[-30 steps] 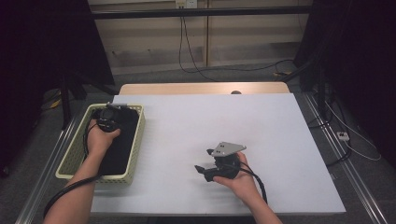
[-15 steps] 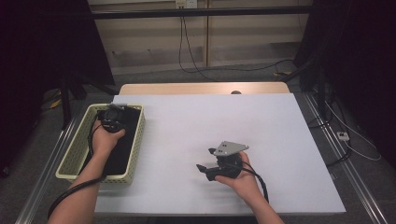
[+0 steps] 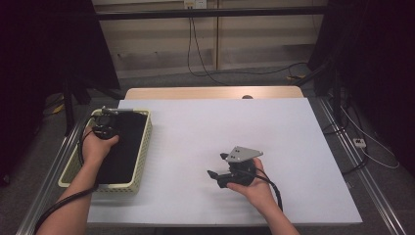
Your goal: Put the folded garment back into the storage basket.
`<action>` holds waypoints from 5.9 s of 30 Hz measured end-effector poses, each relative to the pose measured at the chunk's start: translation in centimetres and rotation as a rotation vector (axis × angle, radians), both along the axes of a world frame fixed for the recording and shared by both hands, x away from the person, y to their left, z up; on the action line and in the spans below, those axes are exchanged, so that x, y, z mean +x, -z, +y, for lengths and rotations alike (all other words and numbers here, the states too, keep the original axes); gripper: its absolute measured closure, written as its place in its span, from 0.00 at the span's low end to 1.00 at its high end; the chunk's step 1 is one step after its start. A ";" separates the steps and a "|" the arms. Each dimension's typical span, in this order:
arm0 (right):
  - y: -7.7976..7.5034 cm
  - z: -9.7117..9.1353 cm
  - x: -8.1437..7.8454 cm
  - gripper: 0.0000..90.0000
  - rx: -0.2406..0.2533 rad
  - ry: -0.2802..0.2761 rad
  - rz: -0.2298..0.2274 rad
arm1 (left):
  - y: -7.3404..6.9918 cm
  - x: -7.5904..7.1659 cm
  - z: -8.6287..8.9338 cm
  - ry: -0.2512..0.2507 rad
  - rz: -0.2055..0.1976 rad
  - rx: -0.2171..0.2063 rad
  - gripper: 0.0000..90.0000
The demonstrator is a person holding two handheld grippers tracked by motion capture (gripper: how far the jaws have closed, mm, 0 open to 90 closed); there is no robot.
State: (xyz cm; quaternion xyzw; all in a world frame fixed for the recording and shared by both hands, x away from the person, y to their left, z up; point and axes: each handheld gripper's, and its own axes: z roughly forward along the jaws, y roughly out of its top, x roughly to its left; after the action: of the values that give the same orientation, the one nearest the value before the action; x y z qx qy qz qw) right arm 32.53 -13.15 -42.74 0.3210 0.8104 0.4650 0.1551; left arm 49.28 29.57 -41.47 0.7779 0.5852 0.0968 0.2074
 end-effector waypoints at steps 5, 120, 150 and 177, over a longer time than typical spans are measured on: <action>-0.3 0.2 0.0 0.30 -0.001 -0.007 -0.009 | 0.9 -0.6 0.2 0.008 0.017 -0.005 1.00; 0.1 -11.8 -4.4 0.27 0.025 0.170 0.088 | -2.8 -12.0 -13.8 0.587 -0.109 -0.279 0.25; -0.1 -12.3 -4.7 0.26 0.022 0.183 0.073 | -0.4 -14.1 -12.5 0.605 -0.100 -0.350 0.24; 0.3 -12.4 -4.8 0.26 -0.004 0.180 0.078 | -0.1 -15.1 -12.1 0.634 -0.113 -0.373 0.22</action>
State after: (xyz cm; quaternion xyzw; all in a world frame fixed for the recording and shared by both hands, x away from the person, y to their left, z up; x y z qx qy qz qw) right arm 27.75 -25.55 -43.09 0.4099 0.7847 0.4348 0.1650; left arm 34.17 17.47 -41.41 0.8628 0.3106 -0.0377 0.3971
